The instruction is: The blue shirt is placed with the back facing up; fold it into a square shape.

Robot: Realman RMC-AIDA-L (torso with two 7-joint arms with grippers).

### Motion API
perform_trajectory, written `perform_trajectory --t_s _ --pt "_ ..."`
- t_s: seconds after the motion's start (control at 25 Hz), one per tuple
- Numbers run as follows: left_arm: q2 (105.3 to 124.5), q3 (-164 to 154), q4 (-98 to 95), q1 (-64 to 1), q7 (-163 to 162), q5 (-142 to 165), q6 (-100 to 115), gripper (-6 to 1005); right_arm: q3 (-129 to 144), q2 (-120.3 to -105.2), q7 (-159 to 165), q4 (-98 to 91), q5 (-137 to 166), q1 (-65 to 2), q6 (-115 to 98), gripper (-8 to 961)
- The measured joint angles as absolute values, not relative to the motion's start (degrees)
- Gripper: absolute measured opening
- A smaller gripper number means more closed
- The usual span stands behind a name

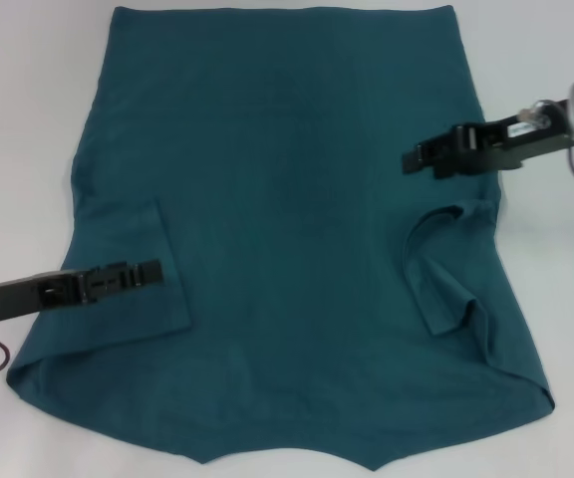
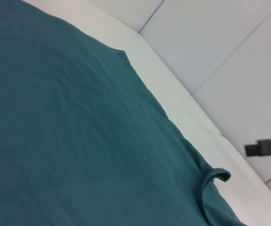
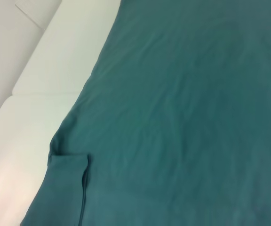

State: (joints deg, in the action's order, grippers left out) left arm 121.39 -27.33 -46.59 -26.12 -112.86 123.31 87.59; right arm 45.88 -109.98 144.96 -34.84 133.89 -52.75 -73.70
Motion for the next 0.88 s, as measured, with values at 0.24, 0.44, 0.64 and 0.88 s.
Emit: perform_trajectory --t_s 0.24,0.44,0.64,0.88 --pt "120.51 -25.8 -47.3 -26.2 -120.8 123.5 88.6 782 44.8 -107.34 144.8 -37.5 133.6 -48.3 -78.9 573" --pt "118.45 -23.6 -48.2 -25.8 -134.2 124.8 93.8 783 40.6 -106.7 141.0 -40.4 131.6 -44.4 -84.0 627" --pt "117.41 -18.7 -52.7 -23.8 -142.8 128.4 100.7 783 39.4 -106.4 139.0 -40.4 130.5 -42.5 -84.3 615" --pt "117.04 -15.6 -55.1 -21.9 -146.2 134.6 101.6 784 39.3 -107.32 136.0 -40.3 130.6 -42.0 -83.6 610"
